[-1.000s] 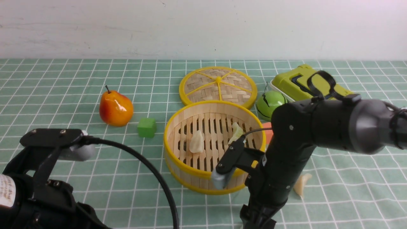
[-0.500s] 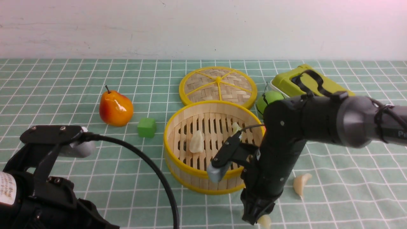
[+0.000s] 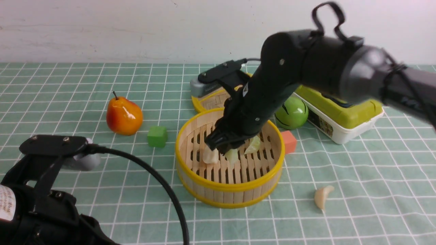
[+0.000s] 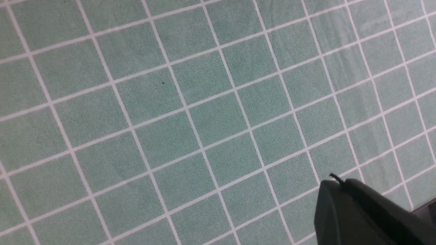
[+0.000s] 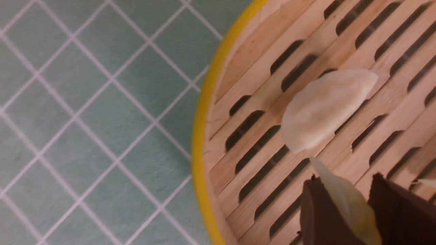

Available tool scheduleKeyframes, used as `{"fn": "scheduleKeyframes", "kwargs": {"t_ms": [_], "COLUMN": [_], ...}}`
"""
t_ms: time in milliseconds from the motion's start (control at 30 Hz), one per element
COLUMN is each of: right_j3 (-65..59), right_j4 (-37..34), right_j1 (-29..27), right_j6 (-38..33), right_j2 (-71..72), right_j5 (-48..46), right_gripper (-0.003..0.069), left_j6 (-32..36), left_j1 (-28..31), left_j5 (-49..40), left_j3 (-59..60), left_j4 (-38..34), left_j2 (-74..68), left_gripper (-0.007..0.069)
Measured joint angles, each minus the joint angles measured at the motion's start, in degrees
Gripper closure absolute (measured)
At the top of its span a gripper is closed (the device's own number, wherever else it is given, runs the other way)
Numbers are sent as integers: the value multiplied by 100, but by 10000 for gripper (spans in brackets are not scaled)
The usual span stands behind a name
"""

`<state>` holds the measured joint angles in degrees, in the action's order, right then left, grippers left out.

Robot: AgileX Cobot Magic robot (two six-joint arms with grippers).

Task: Put the dumplings into the steamer on the table with the blue tablecloth.
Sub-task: 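Place the dumpling in the bamboo steamer basket with the right gripper, then reach for and grasp a dumpling lying on the table beside the steamer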

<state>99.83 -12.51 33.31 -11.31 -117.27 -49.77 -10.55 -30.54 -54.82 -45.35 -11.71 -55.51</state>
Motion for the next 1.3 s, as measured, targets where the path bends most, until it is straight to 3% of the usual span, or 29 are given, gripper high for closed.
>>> {"fn": "scheduleKeyframes", "kwargs": {"t_ms": [200, 300, 433, 567, 700, 833, 1033, 1167, 1300], "right_j3": [0, 0, 0, 0, -436, -1355, -3256, -3611, -3621], "right_j4": [413, 441, 458, 493, 880, 1144, 1303, 1317, 1317], "right_j1": [0, 0, 0, 0, -8, -147, -979, -1365, -1504], "right_j6": [416, 471, 572, 582, 610, 877, 2036, 2609, 2716], "right_j2": [-505, -504, -254, 318, 1188, 1753, 2302, 2135, 1762], "right_j5": [161, 164, -13, -558, -1078, -985, 225, 854, 1234], "right_gripper": [459, 363, 182, 96, 95, 124, 181, 187, 188], "left_j6": [0, 0, 8, 175, 457, 535, 574, 574, 574], "left_j1": [0, 0, 0, 0, 0, 0, 0, 0, 0], "left_j5": [-190, -190, -190, -184, -179, -127, -2, 80, 80], "left_j3": [0, 0, 0, 0, 0, 0, 0, 0, 0], "left_j4": [129, 147, 147, 148, 148, 148, 148, 148, 148], "left_j2": [0, 0, 0, 0, 0, 0, 0, 0, 0], "left_gripper": [630, 627, 624, 622, 621, 620, 616, 610, 607]}}
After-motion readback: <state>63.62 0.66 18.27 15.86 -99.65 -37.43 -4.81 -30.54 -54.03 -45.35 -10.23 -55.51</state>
